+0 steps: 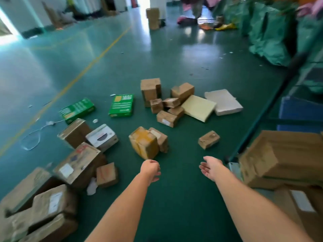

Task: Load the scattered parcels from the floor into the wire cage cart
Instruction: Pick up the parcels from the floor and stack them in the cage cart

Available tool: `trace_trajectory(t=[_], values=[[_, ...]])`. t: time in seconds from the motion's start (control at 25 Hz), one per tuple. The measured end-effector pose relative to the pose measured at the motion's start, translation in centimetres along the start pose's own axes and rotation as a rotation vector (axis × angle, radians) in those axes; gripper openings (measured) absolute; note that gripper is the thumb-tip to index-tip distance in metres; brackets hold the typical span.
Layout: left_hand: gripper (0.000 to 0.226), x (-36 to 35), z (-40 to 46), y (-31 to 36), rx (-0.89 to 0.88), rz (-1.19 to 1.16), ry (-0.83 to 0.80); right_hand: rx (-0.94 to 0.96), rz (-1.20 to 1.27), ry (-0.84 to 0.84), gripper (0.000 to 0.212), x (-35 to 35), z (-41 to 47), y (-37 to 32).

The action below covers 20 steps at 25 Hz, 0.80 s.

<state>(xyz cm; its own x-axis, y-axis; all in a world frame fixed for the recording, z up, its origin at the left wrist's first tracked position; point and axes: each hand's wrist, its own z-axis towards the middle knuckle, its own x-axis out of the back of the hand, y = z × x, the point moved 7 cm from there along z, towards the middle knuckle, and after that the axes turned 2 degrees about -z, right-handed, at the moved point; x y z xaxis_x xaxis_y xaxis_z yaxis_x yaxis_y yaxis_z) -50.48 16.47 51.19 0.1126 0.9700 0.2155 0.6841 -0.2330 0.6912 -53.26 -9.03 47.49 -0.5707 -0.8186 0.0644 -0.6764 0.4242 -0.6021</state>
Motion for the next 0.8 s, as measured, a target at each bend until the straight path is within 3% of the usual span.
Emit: trace_trajectory(t=[0.16,0.32,0.6,0.8], values=[[0.014,11.3,4.4,-1.1,0.052,-0.098,0.105,0.007,-0.121,-0.071,0.011,-13.7,-0.3,0.1],[0.014,18.9,7.6,-3.3,0.153,-0.178,0.228,-0.074,-0.223,-0.136,0.010,-23.1,-1.0,1.9],[0.012,22.9,16.3,0.3,0.245,-0.244,0.280,-0.115,-0.292,-0.150,0.015,-33.7,4.0,-2.3],[0.017,23.4,25.0,6.8,0.276,-0.228,0.299,-0.174,-0.326,-0.168,0.024,-39.8,10.5,-8.1]])
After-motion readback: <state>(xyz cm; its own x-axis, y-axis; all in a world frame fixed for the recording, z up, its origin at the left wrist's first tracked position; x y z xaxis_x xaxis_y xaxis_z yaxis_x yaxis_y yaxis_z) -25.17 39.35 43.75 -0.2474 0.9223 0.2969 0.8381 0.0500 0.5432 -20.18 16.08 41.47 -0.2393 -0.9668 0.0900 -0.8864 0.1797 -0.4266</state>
